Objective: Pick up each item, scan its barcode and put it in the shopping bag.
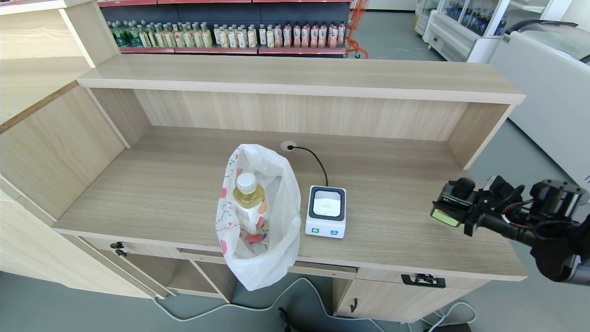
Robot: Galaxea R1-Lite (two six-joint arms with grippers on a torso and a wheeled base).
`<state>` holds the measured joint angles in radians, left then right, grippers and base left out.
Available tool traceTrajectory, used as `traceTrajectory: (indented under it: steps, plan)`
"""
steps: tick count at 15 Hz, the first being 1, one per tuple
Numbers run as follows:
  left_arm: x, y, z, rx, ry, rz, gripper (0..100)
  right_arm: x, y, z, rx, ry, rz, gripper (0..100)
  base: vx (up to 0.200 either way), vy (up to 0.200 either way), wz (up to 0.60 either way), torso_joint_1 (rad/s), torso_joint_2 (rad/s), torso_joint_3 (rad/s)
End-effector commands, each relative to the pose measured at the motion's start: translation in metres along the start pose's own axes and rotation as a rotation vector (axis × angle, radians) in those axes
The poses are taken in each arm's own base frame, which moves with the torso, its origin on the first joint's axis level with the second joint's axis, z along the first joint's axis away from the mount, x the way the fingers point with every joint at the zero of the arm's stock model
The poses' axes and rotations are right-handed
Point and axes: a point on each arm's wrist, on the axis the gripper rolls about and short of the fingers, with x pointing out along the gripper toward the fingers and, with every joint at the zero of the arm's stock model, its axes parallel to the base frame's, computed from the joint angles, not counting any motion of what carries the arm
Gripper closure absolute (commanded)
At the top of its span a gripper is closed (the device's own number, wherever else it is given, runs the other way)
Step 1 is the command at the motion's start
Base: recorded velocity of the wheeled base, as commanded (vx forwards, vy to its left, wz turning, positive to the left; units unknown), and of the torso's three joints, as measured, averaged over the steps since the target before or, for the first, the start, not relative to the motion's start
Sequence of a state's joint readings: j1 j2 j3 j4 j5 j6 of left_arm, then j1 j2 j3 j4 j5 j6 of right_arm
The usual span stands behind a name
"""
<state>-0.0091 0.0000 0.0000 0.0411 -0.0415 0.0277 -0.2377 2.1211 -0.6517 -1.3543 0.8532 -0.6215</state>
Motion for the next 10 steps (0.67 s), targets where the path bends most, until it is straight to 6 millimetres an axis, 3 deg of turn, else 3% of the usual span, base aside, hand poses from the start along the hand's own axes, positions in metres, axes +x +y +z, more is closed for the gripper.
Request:
traceTrajectory:
  steps: [1, 3, 5, 7, 10]
  plan:
    - [0.0, 0.0, 0.0, 0.0, 0.002, 0.0, 0, -0.068, -0.008, 0.06, -0.176, 0.023, -0.12, 100, 0.0, 0.0, 0.0, 0.0, 0.0, 0.0]
    - [0.0, 0.0, 0.0, 0.0, 0.002, 0.0, 0, -0.102, -0.01, 0.085, -0.403, 0.063, -0.108, 100, 0.0, 0.0, 0.0, 0.0, 0.0, 0.0]
    - [0.0, 0.0, 0.0, 0.0, 0.002, 0.0, 0, -0.111, -0.003, 0.108, -0.564, -0.058, 0.008, 100, 0.0, 0.0, 0.0, 0.0, 0.0, 0.0]
    - [0.0, 0.0, 0.0, 0.0, 0.002, 0.0, 0, -0.09, 0.023, 0.14, -0.836, -0.293, 0.15, 100, 0.0, 0.0, 0.0, 0.0, 0.0, 0.0]
    - [0.0, 0.0, 0.0, 0.0, 0.002, 0.0, 0, -0.046, 0.069, 0.177, -1.05, -0.568, 0.239, 100, 0.0, 0.0, 0.0, 0.0, 0.0, 0.0]
